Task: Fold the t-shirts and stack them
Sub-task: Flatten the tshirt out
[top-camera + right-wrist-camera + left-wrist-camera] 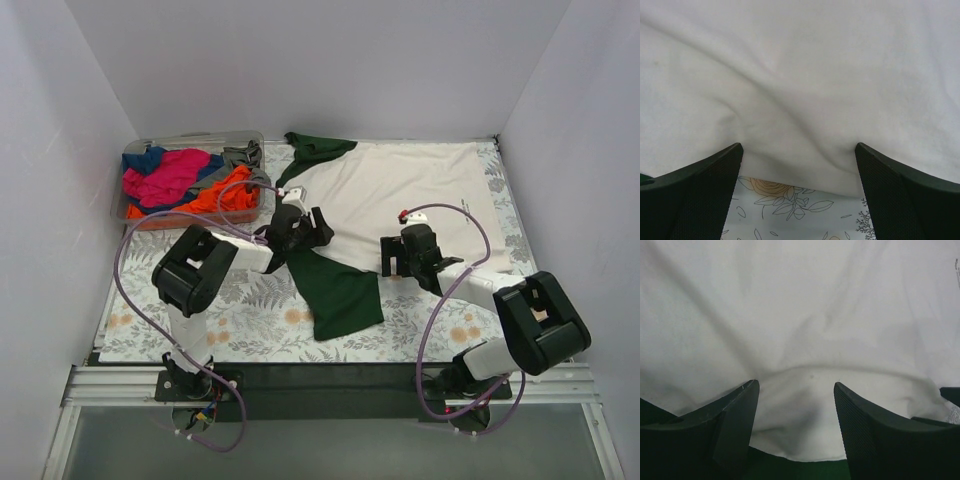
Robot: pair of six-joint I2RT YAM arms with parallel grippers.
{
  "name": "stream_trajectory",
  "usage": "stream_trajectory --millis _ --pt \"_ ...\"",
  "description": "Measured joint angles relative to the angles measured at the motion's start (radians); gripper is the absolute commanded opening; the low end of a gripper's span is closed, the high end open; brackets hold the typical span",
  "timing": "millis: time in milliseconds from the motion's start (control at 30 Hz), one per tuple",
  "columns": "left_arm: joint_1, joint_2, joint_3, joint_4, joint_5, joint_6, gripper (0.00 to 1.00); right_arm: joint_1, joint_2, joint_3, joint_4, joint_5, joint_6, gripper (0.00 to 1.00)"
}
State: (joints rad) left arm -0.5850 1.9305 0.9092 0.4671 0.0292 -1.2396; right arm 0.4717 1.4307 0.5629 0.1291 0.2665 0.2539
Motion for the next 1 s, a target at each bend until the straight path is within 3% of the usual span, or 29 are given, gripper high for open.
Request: stream_trajectory --millis 233,667,833,1000 --pt "-0.009 -0.067 -0.101 0.034 0.037 -0.010 0.58 -0.007 -0.041 -0.020 -0.013 -0.075 0.019 0.83" --pt "-0.055 -0.119 -0.124 -0.047 0.029 -0.032 0.58 0.001 -0.251 -0.058 -0.312 -0.234 0.110 0.83" --pt "-0.080 -0.204 -0.154 -0.167 0.031 -0.038 0.60 0.002 -0.287 -0.031 -0.432 -0.219 0.110 0.84" --pt "-0.096 -0.344 -0.165 -0.422 0.017 -0.031 0.68 0.000 -0.257 0.127 -0.474 -0.130 0.089 0.85"
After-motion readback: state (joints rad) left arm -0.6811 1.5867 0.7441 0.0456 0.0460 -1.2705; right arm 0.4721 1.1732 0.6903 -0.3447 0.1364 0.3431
